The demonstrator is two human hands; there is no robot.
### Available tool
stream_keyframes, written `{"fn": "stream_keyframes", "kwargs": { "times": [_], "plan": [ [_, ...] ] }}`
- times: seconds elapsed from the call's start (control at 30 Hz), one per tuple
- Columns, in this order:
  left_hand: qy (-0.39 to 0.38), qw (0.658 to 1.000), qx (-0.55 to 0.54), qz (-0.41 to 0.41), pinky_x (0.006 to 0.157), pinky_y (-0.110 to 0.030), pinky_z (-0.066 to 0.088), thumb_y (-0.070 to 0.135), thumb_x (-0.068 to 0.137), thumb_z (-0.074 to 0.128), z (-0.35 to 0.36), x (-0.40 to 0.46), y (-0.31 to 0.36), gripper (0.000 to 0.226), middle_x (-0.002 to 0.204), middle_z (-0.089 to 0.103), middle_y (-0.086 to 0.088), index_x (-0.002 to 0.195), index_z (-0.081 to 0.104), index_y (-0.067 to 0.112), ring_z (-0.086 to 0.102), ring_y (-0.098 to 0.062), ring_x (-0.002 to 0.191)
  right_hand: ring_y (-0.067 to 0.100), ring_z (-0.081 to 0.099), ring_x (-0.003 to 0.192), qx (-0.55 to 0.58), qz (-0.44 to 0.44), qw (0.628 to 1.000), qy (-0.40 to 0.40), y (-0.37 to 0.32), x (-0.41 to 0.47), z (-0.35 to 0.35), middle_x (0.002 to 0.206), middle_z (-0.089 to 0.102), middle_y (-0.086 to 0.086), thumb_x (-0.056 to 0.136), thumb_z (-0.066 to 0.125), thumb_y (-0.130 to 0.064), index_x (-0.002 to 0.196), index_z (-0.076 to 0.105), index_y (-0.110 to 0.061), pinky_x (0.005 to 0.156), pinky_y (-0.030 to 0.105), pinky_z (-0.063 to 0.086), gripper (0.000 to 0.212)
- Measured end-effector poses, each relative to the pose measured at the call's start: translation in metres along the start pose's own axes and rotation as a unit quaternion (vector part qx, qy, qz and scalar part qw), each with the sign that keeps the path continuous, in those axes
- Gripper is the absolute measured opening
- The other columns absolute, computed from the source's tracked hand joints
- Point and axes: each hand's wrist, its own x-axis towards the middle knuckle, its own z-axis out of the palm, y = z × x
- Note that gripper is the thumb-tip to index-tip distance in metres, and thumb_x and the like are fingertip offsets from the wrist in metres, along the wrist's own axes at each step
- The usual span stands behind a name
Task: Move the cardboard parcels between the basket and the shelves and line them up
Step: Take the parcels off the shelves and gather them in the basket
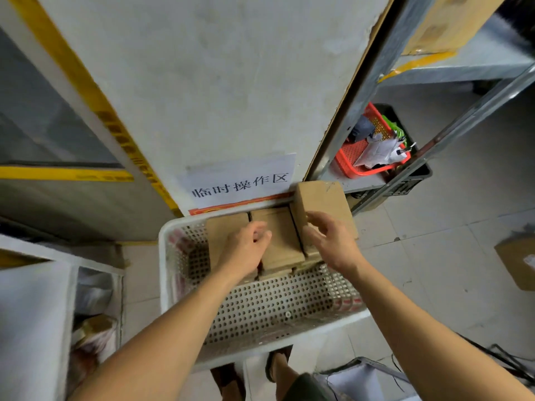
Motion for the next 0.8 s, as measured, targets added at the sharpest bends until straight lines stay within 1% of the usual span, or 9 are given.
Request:
{"fn": "stream_keyframes", "kwargs": {
  "times": [0.13,0.2,0.23,0.33,0.43,0.57,0.67,0.73,0.8],
  "plan": [
    [0.048,0.999,0.01,0.011,0.104,-0.027,0.044,0.041,0.106,0.057,-0.058,-0.043,-0.021,0.037,0.133,0.068,0.007,0.139,0.063,0.024,0.063,-0.013,0.123,0.011,0.063,0.124,-0.021,-0.044,0.997,-0.062,-0.06,-0.024,0.036,0.139,0.067,-0.003,0.103,0.065,-0.033,0.146,0.059,-0.023,0.11,0.04,0.053,0.044],
    [0.091,0.996,0.014,0.014,0.11,-0.04,0.047,0.045,0.103,0.059,-0.089,-0.066,-0.036,0.037,0.129,0.071,0.005,0.135,0.065,0.027,0.066,-0.016,0.12,0.012,0.063,0.125,-0.055,-0.084,0.992,-0.071,-0.09,-0.035,0.057,0.139,0.067,-0.003,0.103,0.064,-0.032,0.146,0.061,-0.021,0.112,0.036,0.05,0.044],
    [0.113,0.993,0.014,0.011,0.108,-0.042,0.051,0.043,0.102,0.06,-0.105,-0.078,-0.042,0.036,0.128,0.072,0.002,0.134,0.067,0.026,0.067,-0.018,0.118,0.013,0.063,0.125,-0.071,-0.106,0.989,-0.075,-0.105,-0.04,0.067,0.138,0.068,-0.003,0.104,0.064,-0.032,0.145,0.062,-0.02,0.111,0.033,0.049,0.044],
    [0.186,0.982,0.025,-0.014,0.099,-0.036,0.054,0.034,0.103,0.063,-0.148,-0.116,-0.061,0.034,0.128,0.073,-0.004,0.133,0.069,0.02,0.068,-0.023,0.117,0.013,0.066,0.121,-0.091,-0.171,0.975,-0.105,-0.151,-0.05,0.096,0.135,0.071,-0.002,0.103,0.065,-0.031,0.142,0.064,-0.02,0.107,0.033,0.052,0.04],
    [0.264,0.963,0.031,-0.051,0.1,-0.036,0.052,0.035,0.102,0.064,-0.186,-0.16,-0.079,0.035,0.128,0.074,-0.006,0.131,0.07,0.019,0.068,-0.025,0.12,0.013,0.067,0.12,-0.112,-0.237,0.953,-0.151,-0.197,-0.061,0.124,0.135,0.07,-0.003,0.104,0.064,-0.032,0.142,0.064,-0.024,0.106,0.033,0.053,0.039],
    [0.347,0.931,0.03,-0.108,0.101,-0.035,0.051,0.038,0.103,0.061,-0.222,-0.225,-0.097,0.037,0.128,0.073,-0.006,0.135,0.067,0.021,0.067,-0.026,0.119,0.012,0.066,0.124,-0.108,-0.327,0.916,-0.206,-0.255,-0.084,0.157,0.136,0.069,-0.001,0.104,0.064,-0.029,0.143,0.063,-0.021,0.107,0.032,0.051,0.04],
    [0.428,0.89,0.021,-0.156,0.1,-0.031,0.049,0.038,0.102,0.063,-0.235,-0.281,-0.103,0.033,0.125,0.074,-0.002,0.13,0.07,0.023,0.068,-0.022,0.114,0.013,0.065,0.127,-0.09,-0.376,0.884,-0.263,-0.292,-0.111,0.181,0.137,0.069,0.0,0.103,0.065,-0.028,0.141,0.064,-0.022,0.109,0.034,0.05,0.038],
    [0.48,0.858,0.022,-0.182,0.104,-0.031,0.049,0.035,0.102,0.065,-0.239,-0.323,-0.105,0.03,0.123,0.075,-0.001,0.126,0.072,0.02,0.069,-0.022,0.113,0.008,0.067,0.121,-0.074,-0.403,0.861,-0.301,-0.315,-0.136,0.197,0.133,0.072,-0.003,0.102,0.066,-0.026,0.138,0.066,-0.024,0.106,0.028,0.05,0.036],
    [0.51,0.834,0.015,-0.212,0.106,-0.03,0.048,0.035,0.103,0.064,-0.241,-0.365,-0.107,0.033,0.128,0.072,0.001,0.131,0.07,0.02,0.067,-0.02,0.118,0.008,0.068,0.113,-0.066,-0.438,0.835,-0.327,-0.334,-0.162,0.214,0.128,0.073,-0.005,0.101,0.067,-0.025,0.137,0.067,-0.025,0.1,0.025,0.051,0.035]
  ]
}}
